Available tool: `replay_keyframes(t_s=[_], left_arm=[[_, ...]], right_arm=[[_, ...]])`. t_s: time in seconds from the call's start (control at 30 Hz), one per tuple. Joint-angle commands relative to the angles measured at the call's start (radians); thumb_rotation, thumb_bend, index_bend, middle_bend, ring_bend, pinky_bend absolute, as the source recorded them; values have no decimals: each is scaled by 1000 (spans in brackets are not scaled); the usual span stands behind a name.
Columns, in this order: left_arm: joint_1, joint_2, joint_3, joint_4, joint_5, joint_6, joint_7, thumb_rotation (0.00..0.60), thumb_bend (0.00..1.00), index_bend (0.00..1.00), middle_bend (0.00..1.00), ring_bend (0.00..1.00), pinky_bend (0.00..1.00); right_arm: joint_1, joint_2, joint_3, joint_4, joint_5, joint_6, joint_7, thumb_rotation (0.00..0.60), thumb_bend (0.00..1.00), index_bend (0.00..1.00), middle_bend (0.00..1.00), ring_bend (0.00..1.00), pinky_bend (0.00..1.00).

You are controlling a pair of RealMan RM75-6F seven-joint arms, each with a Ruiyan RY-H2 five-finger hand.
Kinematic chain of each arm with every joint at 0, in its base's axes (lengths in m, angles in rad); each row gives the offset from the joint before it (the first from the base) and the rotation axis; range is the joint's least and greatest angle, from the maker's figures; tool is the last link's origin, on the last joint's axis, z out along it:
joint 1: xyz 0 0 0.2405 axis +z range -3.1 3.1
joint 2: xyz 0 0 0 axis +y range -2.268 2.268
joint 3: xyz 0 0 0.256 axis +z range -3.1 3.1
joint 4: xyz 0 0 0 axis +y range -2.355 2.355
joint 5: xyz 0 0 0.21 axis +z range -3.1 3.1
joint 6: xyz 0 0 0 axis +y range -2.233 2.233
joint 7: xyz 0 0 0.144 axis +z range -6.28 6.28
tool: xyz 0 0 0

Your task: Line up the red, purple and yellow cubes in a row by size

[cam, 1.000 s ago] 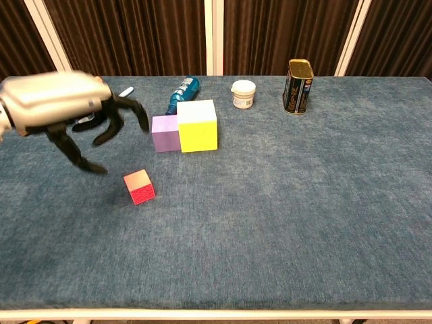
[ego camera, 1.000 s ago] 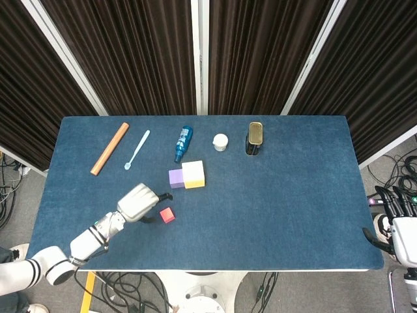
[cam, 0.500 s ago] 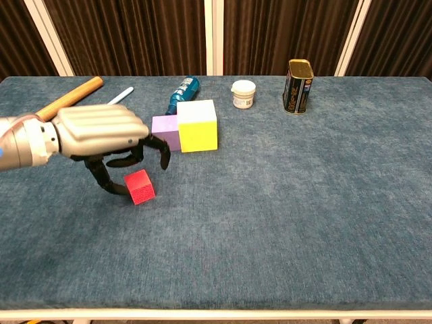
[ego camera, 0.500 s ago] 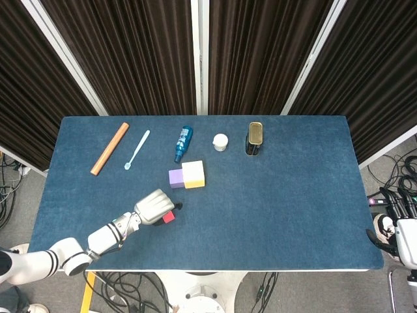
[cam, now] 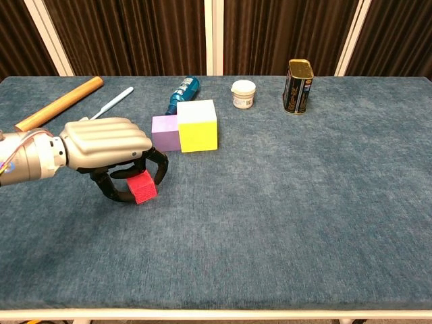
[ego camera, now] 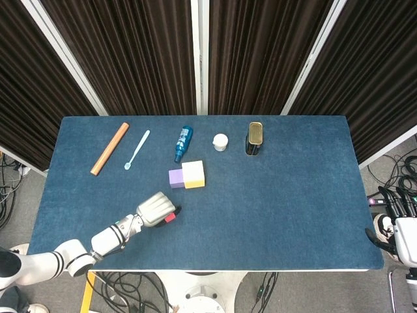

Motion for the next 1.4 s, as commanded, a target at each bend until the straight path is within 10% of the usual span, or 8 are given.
replay_keyframes(t_s=[0.03,0.6,1.07,1.4], left_arm=[[14,-10,-11,4,-25,7,-14,600,307,552,962,950,1000],[52,29,-245,-119,-563,-44,137,600,307,584,952,948,1000],[-60,-73,-309,-52,-1024,-13,473,600,306,585,949,948,1000],[-107,-107,-338,-39,-1136,7,534,600,304,586,948,948,1000]], right_arm=[[0,1,0,-1,0,0,-1,600,129,47,118,13,128],[2,0,-2,2,-14,4,9,600,128,47,118,13,128],[-4,2,-3,17,-9,7,29,600,127,47,118,14,128],[-2,4,-3,21,-5,1,36,600,128,47,118,13,128]])
